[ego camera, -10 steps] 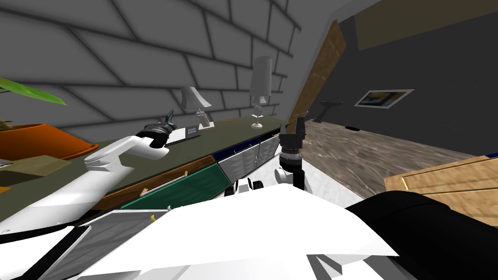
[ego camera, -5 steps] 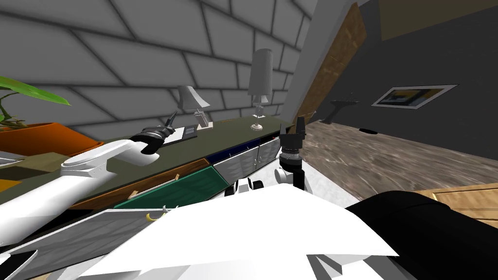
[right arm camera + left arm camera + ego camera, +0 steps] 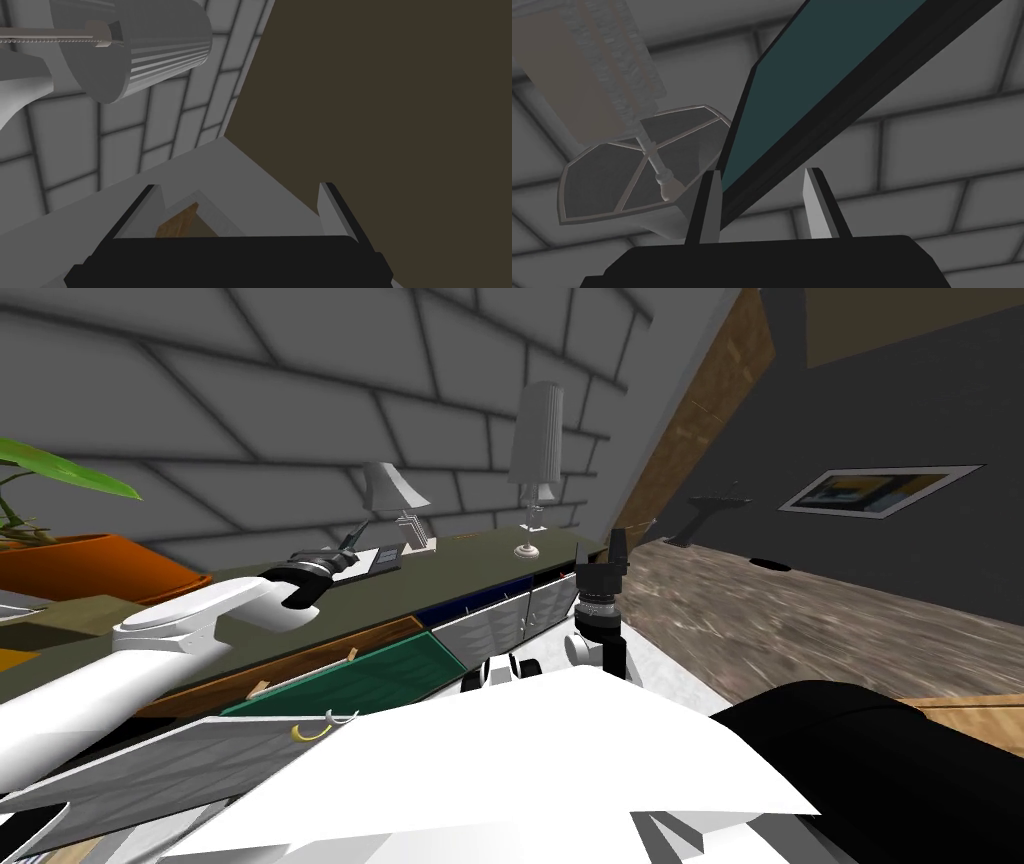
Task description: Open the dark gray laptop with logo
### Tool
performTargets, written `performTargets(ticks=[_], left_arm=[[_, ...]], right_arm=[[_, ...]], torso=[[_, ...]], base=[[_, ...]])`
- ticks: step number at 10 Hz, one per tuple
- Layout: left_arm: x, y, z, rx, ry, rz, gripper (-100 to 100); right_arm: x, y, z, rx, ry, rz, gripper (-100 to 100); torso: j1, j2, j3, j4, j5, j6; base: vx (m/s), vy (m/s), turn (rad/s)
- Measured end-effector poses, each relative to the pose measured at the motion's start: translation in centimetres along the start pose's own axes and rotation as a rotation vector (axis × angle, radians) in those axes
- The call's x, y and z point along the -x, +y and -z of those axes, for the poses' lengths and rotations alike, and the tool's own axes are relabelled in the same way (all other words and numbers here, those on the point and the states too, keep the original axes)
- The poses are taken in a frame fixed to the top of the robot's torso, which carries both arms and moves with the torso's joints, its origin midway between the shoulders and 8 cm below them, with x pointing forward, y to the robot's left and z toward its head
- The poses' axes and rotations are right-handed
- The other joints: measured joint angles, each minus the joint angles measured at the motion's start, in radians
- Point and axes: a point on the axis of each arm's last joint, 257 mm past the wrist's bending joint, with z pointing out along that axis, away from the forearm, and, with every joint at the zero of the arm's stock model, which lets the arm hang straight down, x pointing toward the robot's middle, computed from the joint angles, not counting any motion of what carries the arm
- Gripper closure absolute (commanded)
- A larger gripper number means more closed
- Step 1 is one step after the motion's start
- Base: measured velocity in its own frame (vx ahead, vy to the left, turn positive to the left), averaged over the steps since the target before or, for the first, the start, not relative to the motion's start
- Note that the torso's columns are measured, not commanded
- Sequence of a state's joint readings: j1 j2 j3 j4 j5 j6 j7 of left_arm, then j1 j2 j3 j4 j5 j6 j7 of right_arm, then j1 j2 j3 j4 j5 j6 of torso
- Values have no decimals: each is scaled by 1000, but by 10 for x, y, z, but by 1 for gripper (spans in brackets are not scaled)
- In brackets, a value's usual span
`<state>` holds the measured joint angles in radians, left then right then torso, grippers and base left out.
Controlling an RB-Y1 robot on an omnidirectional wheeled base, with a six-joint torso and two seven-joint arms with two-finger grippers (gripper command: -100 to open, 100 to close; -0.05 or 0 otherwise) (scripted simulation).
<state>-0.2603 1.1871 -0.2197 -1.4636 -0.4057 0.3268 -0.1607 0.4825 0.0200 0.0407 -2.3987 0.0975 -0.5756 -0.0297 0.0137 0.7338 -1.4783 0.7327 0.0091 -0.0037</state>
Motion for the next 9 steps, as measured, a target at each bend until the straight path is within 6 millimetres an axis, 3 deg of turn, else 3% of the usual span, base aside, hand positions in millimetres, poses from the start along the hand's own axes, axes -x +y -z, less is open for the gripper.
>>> performTargets(ticks=[9], left_arm=[[-19,-17,-28,-30,-24,-125,100]], right_arm=[[0,0,0,0,0,0,0]], torso=[[4,-6,-4,-4,2,-3]], base=[[-3,-19,47]])
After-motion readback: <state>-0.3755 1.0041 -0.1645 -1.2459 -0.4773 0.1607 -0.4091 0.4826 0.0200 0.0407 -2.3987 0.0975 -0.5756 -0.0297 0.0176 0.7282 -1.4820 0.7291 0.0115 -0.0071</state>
